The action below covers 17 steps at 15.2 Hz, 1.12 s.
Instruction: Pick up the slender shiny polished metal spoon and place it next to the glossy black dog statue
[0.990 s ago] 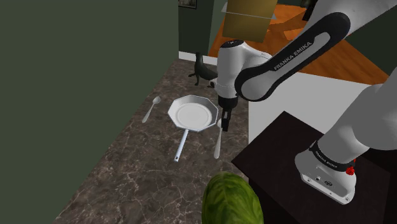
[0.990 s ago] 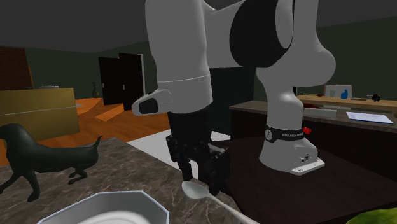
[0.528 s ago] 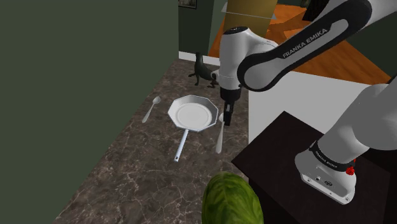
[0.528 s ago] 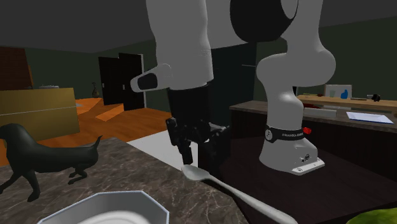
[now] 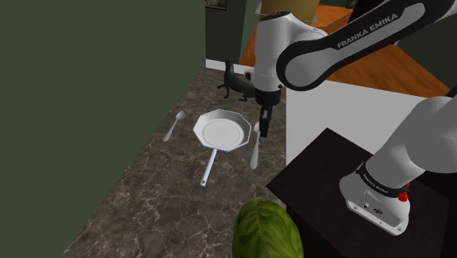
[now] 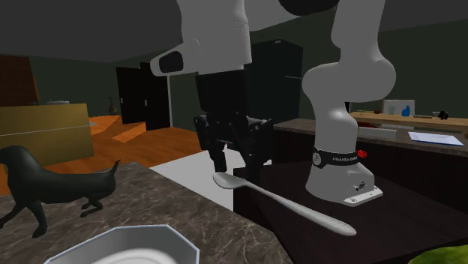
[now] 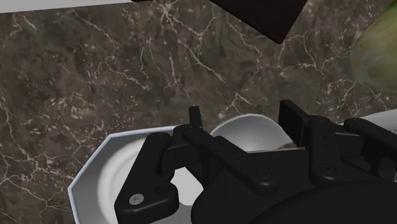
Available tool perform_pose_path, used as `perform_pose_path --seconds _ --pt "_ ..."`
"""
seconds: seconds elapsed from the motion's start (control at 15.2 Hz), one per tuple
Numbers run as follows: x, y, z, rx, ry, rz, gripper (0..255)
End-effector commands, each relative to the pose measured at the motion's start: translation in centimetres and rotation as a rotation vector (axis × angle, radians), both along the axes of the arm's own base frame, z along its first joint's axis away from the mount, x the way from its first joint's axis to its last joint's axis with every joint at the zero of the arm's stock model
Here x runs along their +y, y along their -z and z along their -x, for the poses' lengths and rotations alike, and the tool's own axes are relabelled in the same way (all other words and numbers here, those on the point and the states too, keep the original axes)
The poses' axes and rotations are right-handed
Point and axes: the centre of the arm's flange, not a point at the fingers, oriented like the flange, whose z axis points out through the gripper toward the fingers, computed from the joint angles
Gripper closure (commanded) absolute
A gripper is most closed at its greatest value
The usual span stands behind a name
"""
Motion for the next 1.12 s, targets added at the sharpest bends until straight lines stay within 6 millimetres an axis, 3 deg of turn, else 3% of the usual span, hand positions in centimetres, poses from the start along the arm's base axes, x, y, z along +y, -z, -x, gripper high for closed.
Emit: perform_pose_path --seconds 0.0,1.06 --pt "0.0 -1.2 0.0 0.001 0.0 0.0 255" --pt "0.0 -9.7 0.0 0.001 0.0 0.0 255"
